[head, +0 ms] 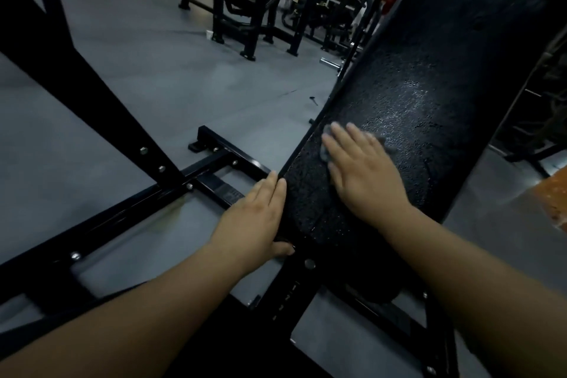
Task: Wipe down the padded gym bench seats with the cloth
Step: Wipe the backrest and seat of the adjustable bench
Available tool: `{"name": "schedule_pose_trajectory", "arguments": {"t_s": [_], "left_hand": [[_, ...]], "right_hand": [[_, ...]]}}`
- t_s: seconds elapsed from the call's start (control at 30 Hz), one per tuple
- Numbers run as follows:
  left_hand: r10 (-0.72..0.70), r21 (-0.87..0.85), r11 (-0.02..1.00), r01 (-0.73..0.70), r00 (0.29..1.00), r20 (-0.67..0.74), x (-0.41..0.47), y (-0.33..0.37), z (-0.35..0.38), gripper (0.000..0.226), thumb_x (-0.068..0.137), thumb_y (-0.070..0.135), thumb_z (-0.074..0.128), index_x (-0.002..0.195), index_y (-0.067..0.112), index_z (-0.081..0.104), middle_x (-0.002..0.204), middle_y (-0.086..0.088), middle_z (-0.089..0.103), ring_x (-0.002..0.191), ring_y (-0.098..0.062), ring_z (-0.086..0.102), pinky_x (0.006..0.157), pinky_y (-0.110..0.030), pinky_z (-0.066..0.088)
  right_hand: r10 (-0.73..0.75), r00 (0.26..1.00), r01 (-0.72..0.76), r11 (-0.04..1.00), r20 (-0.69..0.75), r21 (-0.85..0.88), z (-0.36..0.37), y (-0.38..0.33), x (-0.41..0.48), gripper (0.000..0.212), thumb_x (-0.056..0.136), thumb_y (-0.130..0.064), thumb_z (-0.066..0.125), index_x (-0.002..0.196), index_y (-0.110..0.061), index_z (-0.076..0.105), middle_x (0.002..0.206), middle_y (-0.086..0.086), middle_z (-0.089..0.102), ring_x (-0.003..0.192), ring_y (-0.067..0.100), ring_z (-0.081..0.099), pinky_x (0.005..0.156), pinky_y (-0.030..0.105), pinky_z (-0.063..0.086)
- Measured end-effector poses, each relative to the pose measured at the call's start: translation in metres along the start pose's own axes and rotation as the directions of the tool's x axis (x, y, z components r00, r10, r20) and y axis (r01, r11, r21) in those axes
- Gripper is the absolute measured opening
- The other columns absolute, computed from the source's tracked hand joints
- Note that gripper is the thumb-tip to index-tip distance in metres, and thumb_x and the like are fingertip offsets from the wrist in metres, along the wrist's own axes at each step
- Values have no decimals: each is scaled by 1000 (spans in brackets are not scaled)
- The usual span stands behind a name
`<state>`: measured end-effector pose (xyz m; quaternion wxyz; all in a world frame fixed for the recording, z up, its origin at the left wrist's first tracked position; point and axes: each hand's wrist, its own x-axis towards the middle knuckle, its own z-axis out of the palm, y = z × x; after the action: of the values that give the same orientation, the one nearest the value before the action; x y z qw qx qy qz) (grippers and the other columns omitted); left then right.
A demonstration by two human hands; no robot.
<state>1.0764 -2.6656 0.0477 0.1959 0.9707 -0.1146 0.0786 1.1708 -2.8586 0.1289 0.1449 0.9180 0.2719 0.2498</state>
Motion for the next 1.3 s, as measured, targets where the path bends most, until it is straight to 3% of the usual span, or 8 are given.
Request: {"name": "schedule_pose_trajectory", "arguments": {"t_s": [0.07,0.3,0.47,0.67,0.87,1.03,1.2,1.3], "left_hand": [[-30,-35,999,30,999,-18,5,-3,-5,122,79,64,69,157,12,-9,166,-5,-12,153,-21,-1,123,-37,20],[-104,12,995,104,990,90,4,-12,-14,125,77,57,76,157,10,-8,166,-11,-9,153,-25,4,121,-40,25],[-83,62,995,78,993,88,7,-16,-23,124,79,57,75,157,7,-8,166,-12,-8,153,-25,2,120,-41,27],[-11,97,995,4,997,71,-4,-8,-13,125,78,58,74,156,11,-11,165,-10,-13,153,-26,2,121,-40,26],[235,190,954,-233,972,11,-7,22,8,109,85,70,55,156,26,-15,163,-4,-25,153,-25,-9,123,-45,17],[187,199,963,-183,982,-2,-10,37,25,98,83,80,33,157,32,-10,164,-3,-23,153,-26,-12,120,-53,17],[207,206,956,-208,978,27,-5,38,27,101,68,89,8,152,39,-19,160,0,-32,151,-25,-21,122,-49,15],[197,190,961,-201,980,41,0,41,24,103,67,91,14,155,41,-11,162,1,-28,152,-24,-17,122,-49,18]], "right_hand": [[138,989,-137,990,-56,12,7,-34,16,55,101,-37,30,150,-18,41,161,7,32,150,32,24,122,47,17],[-296,954,295,955,49,15,12,-34,-48,54,96,-27,42,148,-16,48,158,4,39,146,27,35,120,41,23],[165,980,-162,986,-112,35,15,-59,-4,55,97,-28,38,149,-11,43,159,11,35,149,35,27,122,49,18],[-256,967,256,965,-6,61,22,-47,-98,56,93,-21,48,149,-12,46,159,7,36,148,30,30,121,43,22],[224,959,-219,975,-176,48,6,-3,-68,54,99,-31,43,148,-8,45,158,15,37,147,38,30,120,51,23],[-206,977,208,978,-55,23,7,22,-129,50,101,-28,42,147,-11,48,157,8,39,146,30,35,119,46,28],[316,928,-307,949,-199,75,-22,99,-57,53,102,-31,36,149,-7,44,158,15,36,147,37,30,120,53,24],[231,953,-215,971,-197,100,-7,58,-75,51,99,-26,42,146,-8,49,156,12,40,146,36,32,121,48,19]]}}
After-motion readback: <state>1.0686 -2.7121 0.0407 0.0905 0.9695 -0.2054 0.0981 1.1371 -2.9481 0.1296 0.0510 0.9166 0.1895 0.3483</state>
